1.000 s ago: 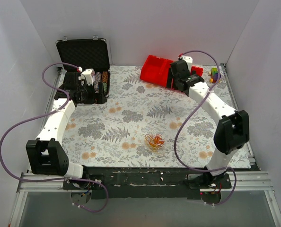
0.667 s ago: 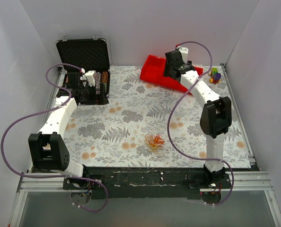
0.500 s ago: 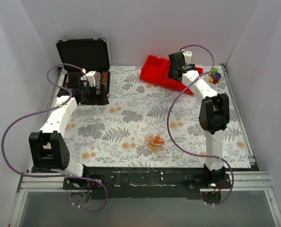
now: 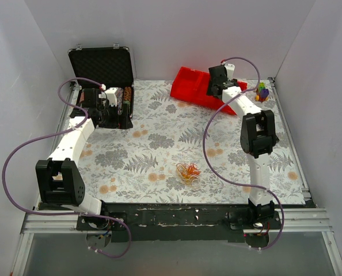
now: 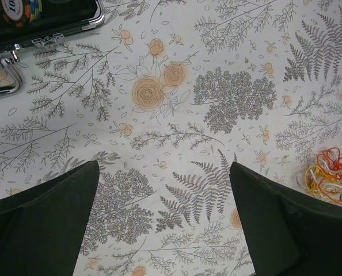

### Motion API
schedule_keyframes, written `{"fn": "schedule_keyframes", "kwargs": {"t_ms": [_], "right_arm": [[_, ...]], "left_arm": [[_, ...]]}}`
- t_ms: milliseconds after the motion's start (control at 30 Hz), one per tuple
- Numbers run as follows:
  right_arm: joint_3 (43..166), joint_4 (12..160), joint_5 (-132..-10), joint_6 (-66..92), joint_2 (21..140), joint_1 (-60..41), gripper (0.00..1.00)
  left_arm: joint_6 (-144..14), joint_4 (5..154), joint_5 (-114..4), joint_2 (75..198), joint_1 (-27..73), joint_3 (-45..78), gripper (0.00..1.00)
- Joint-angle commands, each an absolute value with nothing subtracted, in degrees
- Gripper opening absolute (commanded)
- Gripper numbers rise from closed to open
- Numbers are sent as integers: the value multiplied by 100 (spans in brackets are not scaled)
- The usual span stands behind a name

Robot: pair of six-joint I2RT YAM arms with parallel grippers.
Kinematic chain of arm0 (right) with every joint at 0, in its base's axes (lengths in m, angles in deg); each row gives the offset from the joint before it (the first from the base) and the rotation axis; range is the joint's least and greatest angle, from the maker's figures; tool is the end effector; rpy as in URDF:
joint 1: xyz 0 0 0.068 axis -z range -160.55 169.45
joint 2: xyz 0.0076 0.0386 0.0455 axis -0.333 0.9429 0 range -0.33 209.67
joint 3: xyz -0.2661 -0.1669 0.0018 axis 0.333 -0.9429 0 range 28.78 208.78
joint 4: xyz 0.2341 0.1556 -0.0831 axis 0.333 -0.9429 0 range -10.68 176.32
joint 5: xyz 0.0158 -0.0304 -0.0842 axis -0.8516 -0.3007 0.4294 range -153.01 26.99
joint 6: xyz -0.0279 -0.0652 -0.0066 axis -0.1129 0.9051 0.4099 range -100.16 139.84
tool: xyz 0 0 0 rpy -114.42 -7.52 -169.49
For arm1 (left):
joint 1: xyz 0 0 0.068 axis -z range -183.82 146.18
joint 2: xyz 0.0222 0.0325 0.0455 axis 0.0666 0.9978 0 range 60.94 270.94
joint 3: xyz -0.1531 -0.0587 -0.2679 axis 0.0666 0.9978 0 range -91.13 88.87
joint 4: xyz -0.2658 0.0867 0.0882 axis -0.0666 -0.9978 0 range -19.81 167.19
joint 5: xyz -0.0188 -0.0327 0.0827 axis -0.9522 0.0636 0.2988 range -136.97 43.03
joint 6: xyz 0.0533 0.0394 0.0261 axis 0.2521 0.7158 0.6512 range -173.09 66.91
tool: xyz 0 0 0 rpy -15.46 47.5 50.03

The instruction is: Untangle the cables

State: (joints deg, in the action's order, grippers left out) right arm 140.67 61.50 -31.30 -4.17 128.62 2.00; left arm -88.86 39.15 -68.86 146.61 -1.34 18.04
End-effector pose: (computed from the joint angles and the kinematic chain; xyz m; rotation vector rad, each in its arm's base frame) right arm 0.5709 0.1471 0.2448 0.3982 2.1477 -0.2331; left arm 0.3578 -0.0373 0.3035 -0.5725 2.4928 -0.7472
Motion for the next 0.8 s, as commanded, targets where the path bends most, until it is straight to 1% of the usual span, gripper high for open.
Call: {"fn": "schedule_keyframes", "kwargs": {"t_ms": [0,33,100,133,267,367,433,500,567,633,767], "right_arm": [[14453,6558,-3329,-433,13071,310,76],[14496,6541,-3382,-460,13124,310,73],[14576,6444,-3452,-504,13273,319,63],[14628,6392,-3496,-539,13352,319,59],[14690,6207,-3558,-653,13528,319,51],[14515,6145,-3593,-723,13441,301,37],[14191,6224,-3602,-767,13257,293,27],[13822,6320,-3550,-785,13037,223,23],[13496,6303,-3357,-829,12826,100,21],[13075,6242,-3129,-907,12580,-76,15],[11925,6531,-2891,-1004,11913,-515,13]], "left_arm": [[-8763,3966,-6921,14338,-136,1890,98],[-8754,3966,-6921,14338,-136,1899,98],[-8745,3966,-6904,14329,-136,1934,98],[-8745,3966,-6895,14329,-136,1943,98],[-8710,3957,-6886,14321,-136,1952,98],[-8684,3948,-6877,14303,-136,1961,98],[-8666,3948,-6860,14286,-136,1987,98],[-8666,3948,-6851,14259,-136,2004,98],[-8692,3940,-6816,14224,-136,2005,98],[-8701,3922,-6772,14154,-136,1987,98],[-8666,3852,-6737,13952,-136,2004,98]]}}
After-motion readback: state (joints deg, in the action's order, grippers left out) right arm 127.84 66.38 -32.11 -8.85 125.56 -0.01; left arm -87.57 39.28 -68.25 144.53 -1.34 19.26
